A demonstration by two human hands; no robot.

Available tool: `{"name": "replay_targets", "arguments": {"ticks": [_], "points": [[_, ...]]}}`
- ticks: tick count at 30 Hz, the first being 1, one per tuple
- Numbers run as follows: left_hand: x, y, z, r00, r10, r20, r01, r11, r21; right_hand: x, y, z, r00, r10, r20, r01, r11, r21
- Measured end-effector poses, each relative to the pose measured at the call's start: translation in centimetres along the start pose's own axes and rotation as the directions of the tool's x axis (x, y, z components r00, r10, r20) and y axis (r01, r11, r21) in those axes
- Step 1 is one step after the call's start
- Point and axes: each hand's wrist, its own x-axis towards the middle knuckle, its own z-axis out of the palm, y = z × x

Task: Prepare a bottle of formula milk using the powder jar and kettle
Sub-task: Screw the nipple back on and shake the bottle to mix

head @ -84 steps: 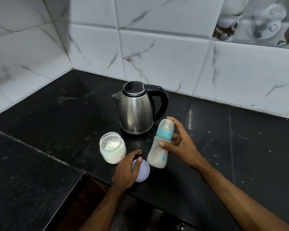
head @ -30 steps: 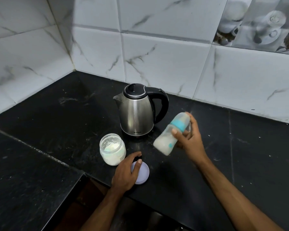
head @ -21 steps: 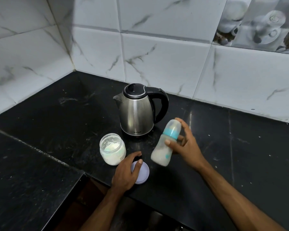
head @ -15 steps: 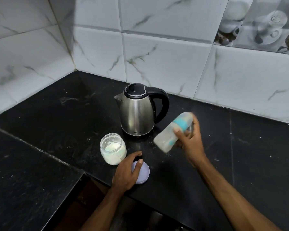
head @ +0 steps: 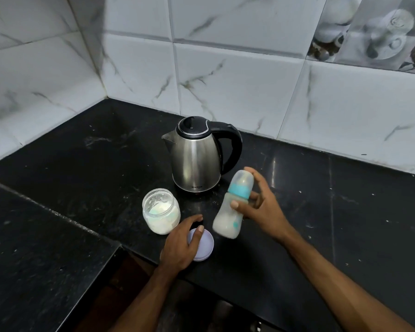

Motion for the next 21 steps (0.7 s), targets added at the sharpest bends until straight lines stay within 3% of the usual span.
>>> {"name": "replay_targets", "arguments": {"ticks": [3,5,8,10,11,14,16,21], "points": [[-0.1,0.0,0.0,1.0,-0.001,-0.004,0.001,1.0,-0.004,1.3,-1.5,-0.8,0.949,-0.026,-0.313,0.096,0.973,0.211],[-0.1,0.1,0.0,1.0,-0.002,-0.002,0.002,1.0,-0.003,1.6,-1.2,-0.9,0.934,-0.02,-0.357,0.128,0.951,0.282],[0.0,0.2,0.0,1.0,0.005,0.004,-0.005,1.0,0.0,0.0,0.1,0.4,0.999,0.01,-0.047,-0.006,0.998,0.065],[0.0,0.1,0.0,1.0,0.01,0.009,-0.01,1.0,-0.001,-0.6,0.5,0.5,0.993,0.027,0.113,-0.022,0.999,-0.041],[0.0,0.1,-0.1,1.0,0.009,0.008,-0.009,1.0,0.0,-0.3,0.3,0.4,0.997,0.003,0.081,-0.002,1.0,-0.016],[-0.1,0.0,0.0,1.0,0.001,0.005,-0.001,1.0,-0.006,1.2,-1.0,-0.5,0.964,-0.004,-0.267,0.063,0.975,0.212],[-0.1,0.0,0.0,1.0,0.0,0.006,0.0,1.0,-0.01,1.4,-0.9,-0.9,0.939,0.003,-0.343,0.102,0.952,0.289],[0.0,0.1,-0.1,1.0,0.015,0.004,-0.015,1.0,0.002,-0.7,0.7,0.0,0.998,0.031,0.055,-0.03,1.0,-0.006]]}}
